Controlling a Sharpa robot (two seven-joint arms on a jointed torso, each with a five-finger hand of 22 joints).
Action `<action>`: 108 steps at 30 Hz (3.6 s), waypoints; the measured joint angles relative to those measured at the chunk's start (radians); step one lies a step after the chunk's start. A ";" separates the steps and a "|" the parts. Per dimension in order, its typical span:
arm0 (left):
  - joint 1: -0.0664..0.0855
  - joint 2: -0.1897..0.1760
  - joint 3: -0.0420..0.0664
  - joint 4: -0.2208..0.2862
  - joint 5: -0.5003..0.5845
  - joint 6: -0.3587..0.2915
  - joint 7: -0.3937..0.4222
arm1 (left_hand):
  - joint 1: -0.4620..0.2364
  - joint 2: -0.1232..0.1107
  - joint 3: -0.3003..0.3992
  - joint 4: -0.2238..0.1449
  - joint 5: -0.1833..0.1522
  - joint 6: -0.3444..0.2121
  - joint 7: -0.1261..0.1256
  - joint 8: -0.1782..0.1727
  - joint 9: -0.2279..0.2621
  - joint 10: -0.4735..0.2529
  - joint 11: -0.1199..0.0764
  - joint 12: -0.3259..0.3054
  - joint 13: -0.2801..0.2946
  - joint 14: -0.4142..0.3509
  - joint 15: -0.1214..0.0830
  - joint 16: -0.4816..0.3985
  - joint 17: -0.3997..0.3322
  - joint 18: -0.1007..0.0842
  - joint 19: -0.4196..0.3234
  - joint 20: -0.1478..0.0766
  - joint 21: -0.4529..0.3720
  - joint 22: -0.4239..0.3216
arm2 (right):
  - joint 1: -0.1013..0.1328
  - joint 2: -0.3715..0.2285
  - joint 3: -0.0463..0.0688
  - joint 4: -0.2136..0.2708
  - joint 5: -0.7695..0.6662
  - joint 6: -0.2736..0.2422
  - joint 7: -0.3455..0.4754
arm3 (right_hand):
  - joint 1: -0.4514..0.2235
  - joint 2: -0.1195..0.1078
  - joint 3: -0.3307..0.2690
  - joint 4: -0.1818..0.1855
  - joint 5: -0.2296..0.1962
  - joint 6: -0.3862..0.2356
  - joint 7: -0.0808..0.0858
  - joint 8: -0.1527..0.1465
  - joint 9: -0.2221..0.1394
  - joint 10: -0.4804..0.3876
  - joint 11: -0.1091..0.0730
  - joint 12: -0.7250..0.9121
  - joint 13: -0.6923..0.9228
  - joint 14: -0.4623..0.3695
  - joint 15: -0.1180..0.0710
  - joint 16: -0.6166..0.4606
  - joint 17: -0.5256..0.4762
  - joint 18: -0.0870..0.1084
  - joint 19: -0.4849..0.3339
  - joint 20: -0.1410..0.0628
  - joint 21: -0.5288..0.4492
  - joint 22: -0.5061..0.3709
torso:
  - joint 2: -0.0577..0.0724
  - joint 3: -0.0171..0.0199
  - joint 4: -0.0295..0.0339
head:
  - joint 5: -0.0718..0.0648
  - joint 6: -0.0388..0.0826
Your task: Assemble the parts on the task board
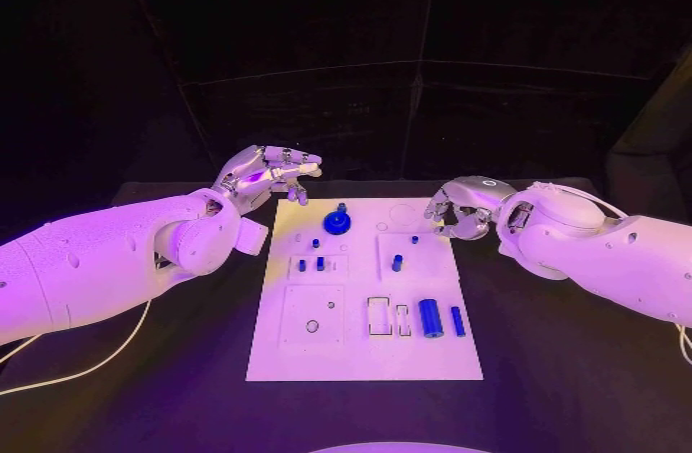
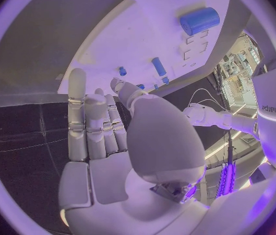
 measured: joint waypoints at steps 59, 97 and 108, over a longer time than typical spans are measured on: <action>-0.001 0.004 -0.002 0.020 0.130 0.066 0.051 | -0.022 0.028 -0.139 0.030 0.000 -0.008 0.007 -0.019 -0.003 -0.007 0.007 0.005 -0.008 -0.016 0.003 -0.058 -0.061 0.004 0.001 0.007 -0.107 -0.087 | -0.059 0.102 0.005 -0.045 -0.156 0.018 -0.058 | -0.001 0.054 0.093 -0.041 -0.055 0.165 -0.039 0.008 0.026 0.151 -0.043 -0.016 0.007 -0.002 -0.020 0.297 0.158 -0.032 0.079 -0.014 0.299 0.374 | 0.001 0.0006 0.0011 | 0.009 -0.019; -0.001 0.012 -0.002 -0.022 0.129 0.091 0.019 | 0.003 0.053 -0.177 0.032 0.000 -0.031 0.016 -0.023 -0.003 -0.046 0.018 0.018 -0.005 -0.029 0.016 -0.062 -0.069 0.004 0.005 0.011 -0.133 -0.108 | -0.065 -0.018 0.001 0.138 -0.202 -0.157 -0.104 | -0.001 0.053 0.114 -0.062 -0.054 0.168 -0.036 -0.003 0.021 0.158 -0.036 -0.048 0.005 -0.002 -0.020 0.320 0.161 -0.031 0.093 -0.014 0.339 0.429 | -0.001 0.0006 0.0026 | 0.004 -0.016; -0.001 0.016 -0.002 -0.031 0.124 0.092 0.012 | 0.009 0.059 -0.178 0.030 0.000 -0.031 0.016 -0.023 -0.003 -0.050 0.014 0.023 -0.005 -0.032 0.019 -0.062 -0.071 0.004 0.005 0.011 -0.138 -0.111 | -0.058 -0.019 0.003 0.275 -0.176 -0.206 -0.102 | -0.001 0.053 0.117 -0.065 -0.048 0.167 -0.037 -0.007 0.021 0.158 -0.035 -0.054 0.005 -0.002 -0.020 0.328 0.162 -0.031 0.093 -0.014 0.347 0.435 | -0.002 -0.0008 0.0018 | 0.017 -0.009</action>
